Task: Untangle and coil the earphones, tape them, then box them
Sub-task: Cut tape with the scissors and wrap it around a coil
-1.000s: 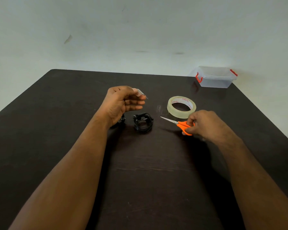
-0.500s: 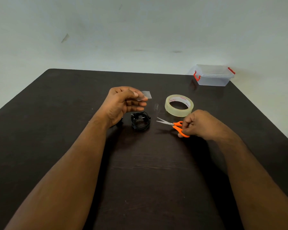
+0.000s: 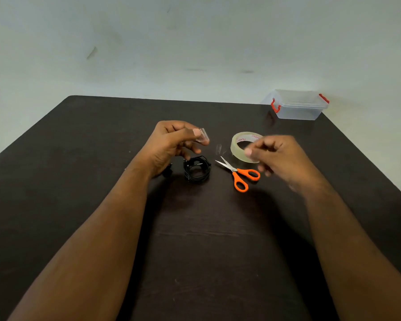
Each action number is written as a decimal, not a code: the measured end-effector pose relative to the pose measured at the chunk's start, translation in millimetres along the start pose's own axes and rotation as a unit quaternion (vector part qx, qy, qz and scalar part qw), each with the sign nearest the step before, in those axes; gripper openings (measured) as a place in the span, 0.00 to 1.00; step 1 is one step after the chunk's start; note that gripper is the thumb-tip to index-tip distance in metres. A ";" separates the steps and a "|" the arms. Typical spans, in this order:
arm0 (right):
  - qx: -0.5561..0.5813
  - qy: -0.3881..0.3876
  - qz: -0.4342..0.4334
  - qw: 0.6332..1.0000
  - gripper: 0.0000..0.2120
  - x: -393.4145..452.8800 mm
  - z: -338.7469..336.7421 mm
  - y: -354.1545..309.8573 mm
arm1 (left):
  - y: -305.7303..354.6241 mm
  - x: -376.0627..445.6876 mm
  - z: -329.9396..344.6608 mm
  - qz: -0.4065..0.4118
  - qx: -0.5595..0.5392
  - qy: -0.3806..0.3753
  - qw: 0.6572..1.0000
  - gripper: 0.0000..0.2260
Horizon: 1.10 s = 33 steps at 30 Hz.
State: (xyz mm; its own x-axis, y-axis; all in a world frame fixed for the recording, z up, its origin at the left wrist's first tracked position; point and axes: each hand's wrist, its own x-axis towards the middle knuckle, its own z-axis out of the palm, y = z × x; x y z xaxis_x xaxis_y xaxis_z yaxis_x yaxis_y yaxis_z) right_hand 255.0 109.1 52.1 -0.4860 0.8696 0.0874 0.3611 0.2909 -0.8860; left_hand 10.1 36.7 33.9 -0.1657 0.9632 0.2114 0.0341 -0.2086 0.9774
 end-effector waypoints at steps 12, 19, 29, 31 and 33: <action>0.177 -0.143 -0.058 0.972 0.10 43.4 61.3 -11.8 | 7.9 -2.9 -11.7 0.000 0.090 0.004 0.996 0.09; 0.164 -0.119 -0.040 0.978 0.11 39.1 57.9 0.1 | 4.8 -0.9 -7.7 -0.013 0.129 -0.024 0.991 0.11; 0.207 0.035 -0.030 0.977 0.04 38.5 53.0 11.2 | 10.6 -6.9 -15.5 -0.007 0.113 0.042 0.993 0.08; 0.221 0.053 -0.024 0.974 0.03 38.4 50.9 13.2 | 12.8 -10.6 -20.5 0.003 0.162 0.039 0.986 0.07; 0.221 0.056 -0.017 0.973 0.03 37.5 55.7 13.5 | 9.2 -18.0 -24.7 0.005 0.259 0.008 0.966 0.06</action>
State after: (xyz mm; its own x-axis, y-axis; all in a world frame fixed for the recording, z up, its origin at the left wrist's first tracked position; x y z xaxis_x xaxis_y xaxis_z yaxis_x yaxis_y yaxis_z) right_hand 197.3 123.4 18.1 -0.3932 0.9077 0.1465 -0.0439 0.1406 -0.9891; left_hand -10.9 13.3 39.1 -0.1772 0.9580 0.2256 0.5236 -0.1023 0.8458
